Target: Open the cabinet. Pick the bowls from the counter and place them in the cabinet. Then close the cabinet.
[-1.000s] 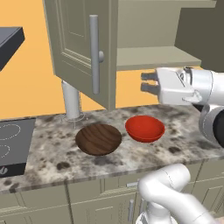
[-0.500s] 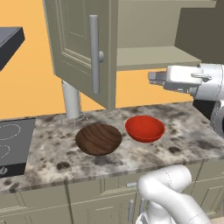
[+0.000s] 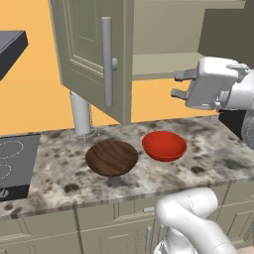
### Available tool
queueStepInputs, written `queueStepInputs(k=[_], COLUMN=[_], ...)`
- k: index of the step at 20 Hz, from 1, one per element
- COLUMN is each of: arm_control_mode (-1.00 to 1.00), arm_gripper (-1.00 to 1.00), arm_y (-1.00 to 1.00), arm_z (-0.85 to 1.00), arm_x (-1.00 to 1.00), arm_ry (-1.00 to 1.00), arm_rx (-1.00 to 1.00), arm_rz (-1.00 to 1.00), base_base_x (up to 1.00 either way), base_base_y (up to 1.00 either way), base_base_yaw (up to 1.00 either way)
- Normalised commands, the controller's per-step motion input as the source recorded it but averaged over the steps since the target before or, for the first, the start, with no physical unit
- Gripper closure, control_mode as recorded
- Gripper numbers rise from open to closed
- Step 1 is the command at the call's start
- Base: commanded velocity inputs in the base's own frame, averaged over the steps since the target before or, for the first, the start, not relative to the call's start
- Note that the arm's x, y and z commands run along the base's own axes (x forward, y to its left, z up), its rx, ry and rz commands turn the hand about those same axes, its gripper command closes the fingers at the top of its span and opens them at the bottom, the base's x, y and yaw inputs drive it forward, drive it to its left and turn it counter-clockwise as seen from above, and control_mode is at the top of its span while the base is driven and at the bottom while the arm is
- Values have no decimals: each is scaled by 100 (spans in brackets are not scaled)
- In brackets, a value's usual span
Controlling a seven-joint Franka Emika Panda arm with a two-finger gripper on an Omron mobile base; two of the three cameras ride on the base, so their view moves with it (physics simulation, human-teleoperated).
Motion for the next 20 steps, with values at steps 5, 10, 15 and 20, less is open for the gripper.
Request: queueStepInputs(k=[5,10,15,20], arm_control_mode=[-100,-100,-100,-100], arm_gripper=[-100,-100,-100,-100], arm_y=[2,2,2,11], arm_z=[-11,0,-2,-25], arm_x=[40,57,44,18], arm_ry=[9,15,35,15], arm_rx=[7,0,1,2], arm_rz=[0,0,13,3], base_base_x=[0,0,0,0], base_base_y=[0,0,0,0], base_base_yaw=[0,0,0,0])
